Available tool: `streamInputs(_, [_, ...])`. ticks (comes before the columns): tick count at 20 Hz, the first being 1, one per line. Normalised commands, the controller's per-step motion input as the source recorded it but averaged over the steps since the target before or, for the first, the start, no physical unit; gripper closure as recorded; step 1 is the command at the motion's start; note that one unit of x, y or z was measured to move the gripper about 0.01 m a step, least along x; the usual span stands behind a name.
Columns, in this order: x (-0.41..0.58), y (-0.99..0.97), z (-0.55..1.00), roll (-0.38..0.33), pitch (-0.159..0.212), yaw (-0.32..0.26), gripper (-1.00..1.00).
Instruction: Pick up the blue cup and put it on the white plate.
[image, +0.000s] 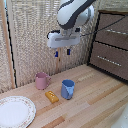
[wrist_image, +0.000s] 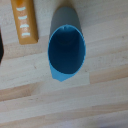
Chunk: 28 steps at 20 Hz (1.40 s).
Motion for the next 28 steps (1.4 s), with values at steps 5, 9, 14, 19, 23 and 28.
streamInputs(5, [-0.596, -0.24, -0.15, 0.003, 0.019, -0.043, -1.0])
streamInputs(9, [-0.588, -0.21, -0.14, 0.0, 0.031, -0.062, -1.0])
streamInputs(14, [-0.322, -0.17, -0.27, 0.0, 0.002, -0.024, -1.0])
streamInputs(19, [-0.11, -0.03, -0.42, -0.001, 0.001, -0.018, -1.0])
streamInputs(23, [0.0, -0.02, -0.48, -0.005, 0.005, 0.0, -1.0])
streamInputs(28, [0.002, -0.04, -0.46, 0.0, 0.002, 0.001, -1.0])
